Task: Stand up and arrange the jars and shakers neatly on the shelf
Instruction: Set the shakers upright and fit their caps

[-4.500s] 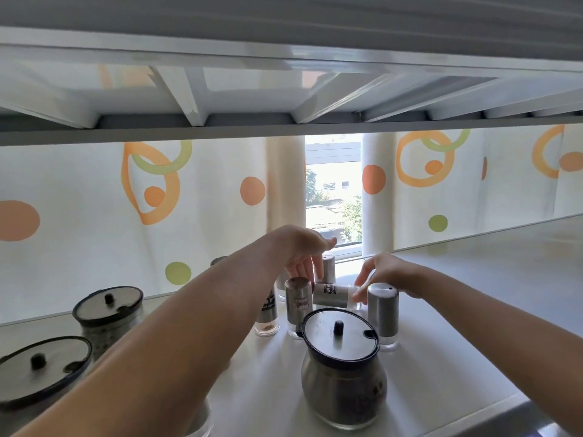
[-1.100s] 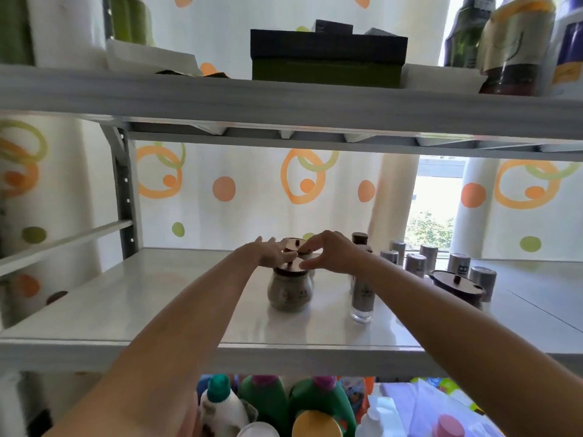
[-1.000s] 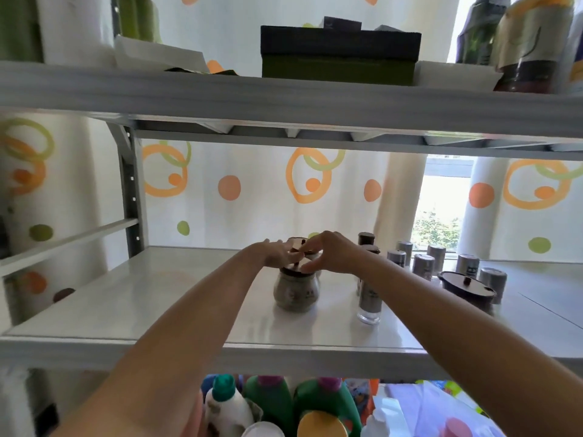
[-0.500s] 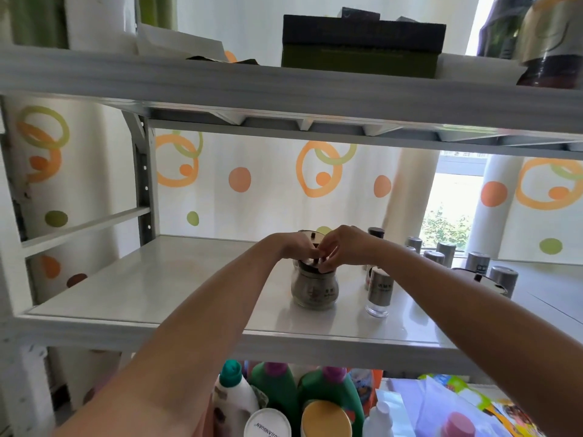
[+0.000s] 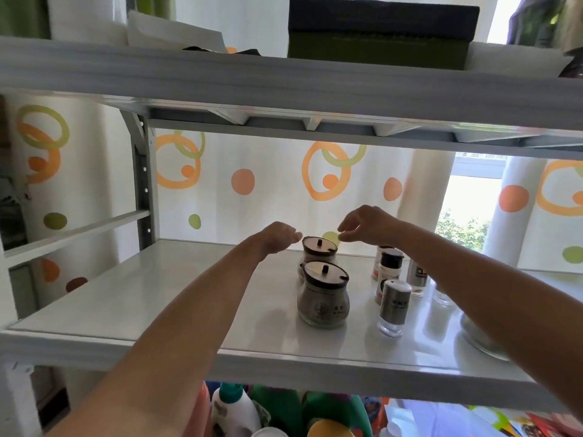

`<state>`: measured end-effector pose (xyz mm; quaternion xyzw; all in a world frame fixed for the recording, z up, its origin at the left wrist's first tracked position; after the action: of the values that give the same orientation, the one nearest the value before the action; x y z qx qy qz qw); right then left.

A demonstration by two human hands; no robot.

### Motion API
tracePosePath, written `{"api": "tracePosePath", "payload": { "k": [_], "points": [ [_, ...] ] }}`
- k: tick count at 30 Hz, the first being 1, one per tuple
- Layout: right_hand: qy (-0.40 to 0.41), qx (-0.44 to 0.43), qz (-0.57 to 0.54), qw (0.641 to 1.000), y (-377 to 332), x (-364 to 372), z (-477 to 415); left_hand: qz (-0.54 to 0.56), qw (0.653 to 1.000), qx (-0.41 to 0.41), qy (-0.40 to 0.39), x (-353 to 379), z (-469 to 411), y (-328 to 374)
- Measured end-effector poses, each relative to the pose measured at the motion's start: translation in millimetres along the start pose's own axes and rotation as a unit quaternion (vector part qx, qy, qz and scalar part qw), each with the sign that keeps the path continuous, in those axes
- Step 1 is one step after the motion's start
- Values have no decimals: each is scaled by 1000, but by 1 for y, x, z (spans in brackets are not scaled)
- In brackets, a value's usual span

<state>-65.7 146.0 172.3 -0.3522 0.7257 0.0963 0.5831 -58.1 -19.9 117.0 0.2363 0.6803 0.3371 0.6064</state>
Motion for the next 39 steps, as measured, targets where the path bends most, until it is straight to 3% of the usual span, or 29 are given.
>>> {"api": "tracePosePath", "payload": {
  "k": [12, 19, 24, 39],
  "points": [
    [-28, -14, 16, 999, 14, 33, -62, 70, 995, 45, -60, 32, -65, 2],
    [-58, -6, 41, 997, 21, 53, -77, 41, 991, 84, -95, 44, -75, 8],
    [-58, 3, 52, 997, 32, 54, -82, 5, 991, 107, -79, 50, -81, 17],
    [-102, 4, 44, 994, 37, 55, -82, 3, 990, 105, -96, 54, -85, 15]
  ]
}}
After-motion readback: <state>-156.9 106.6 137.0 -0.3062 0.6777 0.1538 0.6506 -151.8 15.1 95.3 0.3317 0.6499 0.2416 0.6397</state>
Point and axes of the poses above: each hand's wrist, its own z-axis away from the middle knuckle, its own x-axis out of the palm, y = z × x, the point moved 8 cm from there along -z, towards the middle knuckle, and after that the axes turned 5 degrees about -x, right-handed, at the moved point
